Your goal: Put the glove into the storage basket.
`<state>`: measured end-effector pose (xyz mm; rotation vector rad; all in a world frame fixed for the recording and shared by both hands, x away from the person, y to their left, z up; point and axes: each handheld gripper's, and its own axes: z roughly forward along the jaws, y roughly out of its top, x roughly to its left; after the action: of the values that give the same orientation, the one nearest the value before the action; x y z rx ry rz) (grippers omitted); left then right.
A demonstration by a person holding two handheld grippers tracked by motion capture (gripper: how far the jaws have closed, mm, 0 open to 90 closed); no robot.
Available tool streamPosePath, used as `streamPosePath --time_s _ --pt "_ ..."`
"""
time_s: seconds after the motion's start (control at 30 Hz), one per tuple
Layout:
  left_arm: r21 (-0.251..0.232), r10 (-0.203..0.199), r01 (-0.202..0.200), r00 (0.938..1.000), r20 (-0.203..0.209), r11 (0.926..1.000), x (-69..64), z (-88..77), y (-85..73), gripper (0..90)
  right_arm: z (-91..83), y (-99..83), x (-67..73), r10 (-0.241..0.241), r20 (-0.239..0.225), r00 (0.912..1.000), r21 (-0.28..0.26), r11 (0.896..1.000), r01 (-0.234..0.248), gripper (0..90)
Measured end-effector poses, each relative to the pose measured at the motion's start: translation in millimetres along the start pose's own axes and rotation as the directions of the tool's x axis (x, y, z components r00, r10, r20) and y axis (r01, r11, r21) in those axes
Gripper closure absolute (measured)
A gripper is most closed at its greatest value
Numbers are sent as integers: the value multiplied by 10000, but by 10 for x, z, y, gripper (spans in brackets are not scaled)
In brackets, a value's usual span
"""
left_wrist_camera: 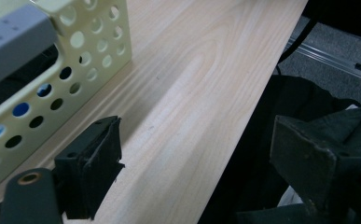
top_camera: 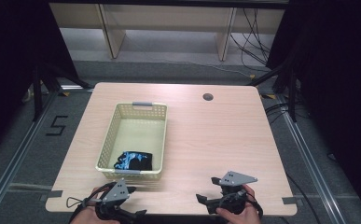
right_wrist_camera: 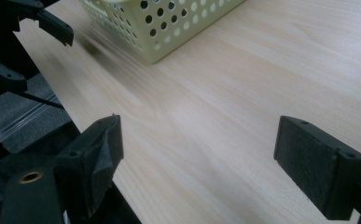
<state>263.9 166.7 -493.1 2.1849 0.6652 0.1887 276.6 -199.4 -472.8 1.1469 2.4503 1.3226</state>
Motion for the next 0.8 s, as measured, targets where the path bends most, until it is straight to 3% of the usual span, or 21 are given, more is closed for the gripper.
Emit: streamPosePath --time_s 0.03,0.07,0.1,0.17,0.27,0.3,0.4,0.43,0.6,0.67,0.77,0.8 --pt "95 119 -119 9999 -28 9999 2 3 -4 160 2 -4 -17 -318 81 9995 -39 9995 319 167" --pt "47 5 -5 10000 44 10000 -8 11 -8 159 3 -15 9 -146 80 9999 0 9999 146 167" --pt "120 66 -66 10000 -17 9999 -14 10 -11 159 16 -19 -11 -373 -33 9993 -1 9993 373 167" --pt "253 476 -476 9989 -4 9985 -4 5 -14 158 13 -37 12 -431 136 9990 102 9990 430 168" --pt "294 183 -182 9998 -34 9994 -33 18 -41 158 17 -69 41 -339 81 9994 401 9986 335 168" --pt "292 188 -186 9998 -83 9994 -37 29 -51 158 20 -77 31 -526 113 9986 425 9977 520 168" --pt "463 470 -462 9988 -165 9979 -38 41 -68 158 27 -113 38 -506 115 9987 500 9975 500 168" --pt "575 353 -338 9991 -244 9978 -49 50 -80 158 36 -129 33 -497 -42 9988 494 9975 499 168" --pt "608 388 -369 9988 -302 9975 -95 76 -99 158 35 -208 57 -392 73 9992 588 9975 387 169" --pt "600 696 -680 9973 -247 9959 -92 68 -89 158 40 -216 56 -536 -4 9986 694 9961 535 168" --pt "593 451 -432 9985 -310 9973 -96 75 -100 158 50 -216 63 -698 92 9975 656 9955 690 169" --pt "612 471 -449 9983 -348 9971 -86 77 -101 158 61 -213 62 -734 -87 9973 748 9945 738 169"
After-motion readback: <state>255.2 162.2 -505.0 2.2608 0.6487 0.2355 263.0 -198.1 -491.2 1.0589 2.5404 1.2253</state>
